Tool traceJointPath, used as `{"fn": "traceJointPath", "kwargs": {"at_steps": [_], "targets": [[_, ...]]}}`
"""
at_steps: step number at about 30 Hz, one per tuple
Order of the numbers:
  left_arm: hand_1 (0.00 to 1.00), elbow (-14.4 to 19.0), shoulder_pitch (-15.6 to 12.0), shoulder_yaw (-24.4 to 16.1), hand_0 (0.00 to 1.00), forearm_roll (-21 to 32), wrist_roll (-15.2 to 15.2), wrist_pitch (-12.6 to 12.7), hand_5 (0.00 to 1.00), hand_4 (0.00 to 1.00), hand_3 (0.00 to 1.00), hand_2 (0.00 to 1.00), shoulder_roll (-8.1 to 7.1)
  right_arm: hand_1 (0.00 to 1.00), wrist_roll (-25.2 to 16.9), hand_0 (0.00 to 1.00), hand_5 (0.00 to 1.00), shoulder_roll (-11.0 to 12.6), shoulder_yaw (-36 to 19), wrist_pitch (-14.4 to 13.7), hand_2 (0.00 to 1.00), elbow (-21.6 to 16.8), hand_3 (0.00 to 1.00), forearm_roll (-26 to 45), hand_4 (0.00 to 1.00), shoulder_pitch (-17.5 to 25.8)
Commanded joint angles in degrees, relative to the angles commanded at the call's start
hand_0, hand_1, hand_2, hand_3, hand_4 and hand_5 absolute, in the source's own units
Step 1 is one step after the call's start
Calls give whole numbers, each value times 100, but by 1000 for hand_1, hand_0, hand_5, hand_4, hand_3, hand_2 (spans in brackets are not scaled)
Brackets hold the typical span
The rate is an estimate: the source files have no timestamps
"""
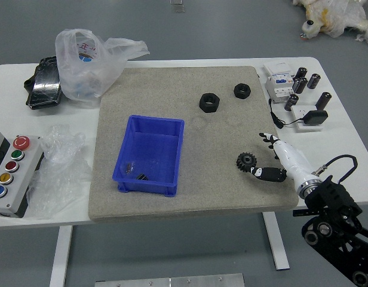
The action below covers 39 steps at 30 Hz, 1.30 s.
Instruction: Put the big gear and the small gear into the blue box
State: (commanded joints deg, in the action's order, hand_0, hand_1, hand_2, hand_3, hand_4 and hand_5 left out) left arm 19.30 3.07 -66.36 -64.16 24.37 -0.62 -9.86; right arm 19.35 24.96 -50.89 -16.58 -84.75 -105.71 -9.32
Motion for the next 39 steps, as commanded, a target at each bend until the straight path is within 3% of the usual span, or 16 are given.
{"fn": "traceJointPath", "kwargs": {"at_steps": [7, 8, 13, 14, 19, 20, 26, 31, 39], "targets": [[640, -1, 4, 11, 702, 26, -11, 7, 435, 710, 710, 629, 21, 790, 35, 591, 263, -34, 335, 38, 823, 164, 886, 67, 881, -243], [640, -2, 5, 12, 702, 30, -13, 8, 434, 710, 711, 629, 23, 711, 43, 548, 103, -42, 377, 32, 700, 187, 807, 58, 709, -283], [640, -2, 15, 26, 702, 45, -19, 11, 434, 710, 711, 629, 29, 711, 131, 548, 103, -120, 633, 55, 700, 404, 807, -39, 709, -519], [640, -2, 17, 29, 702, 51, -19, 14, 433, 710, 710, 628, 30, 603, 143, 466, 2, -134, 668, 55, 469, 434, 594, -59, 483, -542], [640, -1, 15, 35, 702, 59, -21, 17, 433, 710, 710, 628, 34, 603, 190, 466, 2, -163, 710, 19, 469, 502, 594, -195, 483, -571], [640, -1, 15, 38, 702, 63, -22, 18, 434, 710, 710, 629, 35, 541, 194, 440, 2, -163, 707, 8, 360, 513, 467, -216, 401, -568], [640, 0, 18, 49, 702, 81, -28, 26, 435, 710, 709, 627, 41, 533, 138, 442, 2, -110, 719, -119, 351, 480, 453, -305, 383, -705], [640, 4, 19, 24, 702, 46, -17, 19, 435, 710, 709, 627, 36, 533, 97, 442, 2, -144, 892, -191, 351, 442, 453, -367, 383, -1222], [640, 17, 34, -8, 702, -25, 8, 8, 433, 709, 708, 626, 24, 539, 13, 469, 2, -798, 1736, -110, 361, 819, 460, -342, 401, -2340]]}}
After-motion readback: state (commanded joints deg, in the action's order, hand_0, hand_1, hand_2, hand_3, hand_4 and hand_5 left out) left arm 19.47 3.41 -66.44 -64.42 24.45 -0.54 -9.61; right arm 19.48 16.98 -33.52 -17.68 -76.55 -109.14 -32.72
